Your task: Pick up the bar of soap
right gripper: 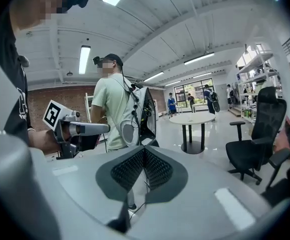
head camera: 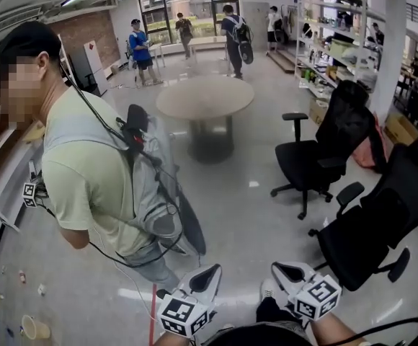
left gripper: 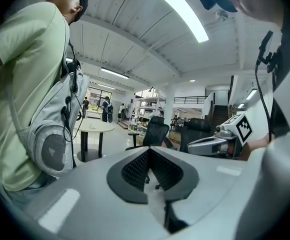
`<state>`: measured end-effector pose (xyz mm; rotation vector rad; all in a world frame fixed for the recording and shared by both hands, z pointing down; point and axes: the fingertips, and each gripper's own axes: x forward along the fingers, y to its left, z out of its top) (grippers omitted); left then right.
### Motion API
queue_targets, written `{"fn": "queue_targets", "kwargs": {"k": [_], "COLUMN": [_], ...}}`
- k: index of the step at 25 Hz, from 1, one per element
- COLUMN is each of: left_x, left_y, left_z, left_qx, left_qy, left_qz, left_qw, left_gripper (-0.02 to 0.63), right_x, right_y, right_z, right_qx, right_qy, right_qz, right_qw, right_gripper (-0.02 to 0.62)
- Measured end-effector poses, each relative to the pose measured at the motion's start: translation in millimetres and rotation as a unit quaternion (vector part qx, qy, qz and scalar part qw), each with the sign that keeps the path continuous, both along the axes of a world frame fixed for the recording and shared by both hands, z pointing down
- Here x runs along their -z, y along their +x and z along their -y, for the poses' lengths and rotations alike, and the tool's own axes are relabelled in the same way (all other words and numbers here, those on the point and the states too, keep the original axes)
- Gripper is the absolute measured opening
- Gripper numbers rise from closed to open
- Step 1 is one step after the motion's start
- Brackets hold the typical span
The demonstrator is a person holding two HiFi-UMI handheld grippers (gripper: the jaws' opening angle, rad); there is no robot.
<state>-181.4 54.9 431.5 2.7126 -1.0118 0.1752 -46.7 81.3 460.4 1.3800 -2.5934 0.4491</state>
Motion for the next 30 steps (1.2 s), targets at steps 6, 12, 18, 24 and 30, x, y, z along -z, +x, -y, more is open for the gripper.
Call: {"fn": "queue_targets", "kwargs": {"k": [6, 12, 18, 24, 30], "left_x": [-8.0, -5.9, -3.6, 5.5, -7.3], "left_y": [11.5, 51.0, 115.2, 193.9, 224.7], "left_z": [44.1, 114.2, 175.6, 226.2, 256.2], "left_qx": [0.02, 0.065, 0.087, 0.068, 0.063], "left_qy": [0.008, -0.004, 0.0, 0.012, 0.001], "left_qz": [-0.005, 0.002, 0.002, -0.002, 0.035], "left_qw": [0.9998, 0.9979, 0.9962, 0.9976, 0.9974], "left_gripper": [0.008, 0.008, 0.008, 0.008, 0.008], "right_x": [-3.7, 10.9, 5.6, 2.3, -4.1], "right_y": [15.1, 51.9, 120.3, 180.5, 220.2], "right_z": [77.6, 150.4, 208.7, 253.0, 278.8], "right_qx": [0.032, 0.072, 0.091, 0.096, 0.075], "right_qy": [0.013, 0.029, 0.029, 0.029, 0.028], "right_qz": [0.004, 0.011, 0.009, 0.008, 0.035], "right_qw": [0.999, 0.997, 0.995, 0.995, 0.996], "right_gripper": [0.006, 0.005, 0.005, 0.005, 0.005]}}
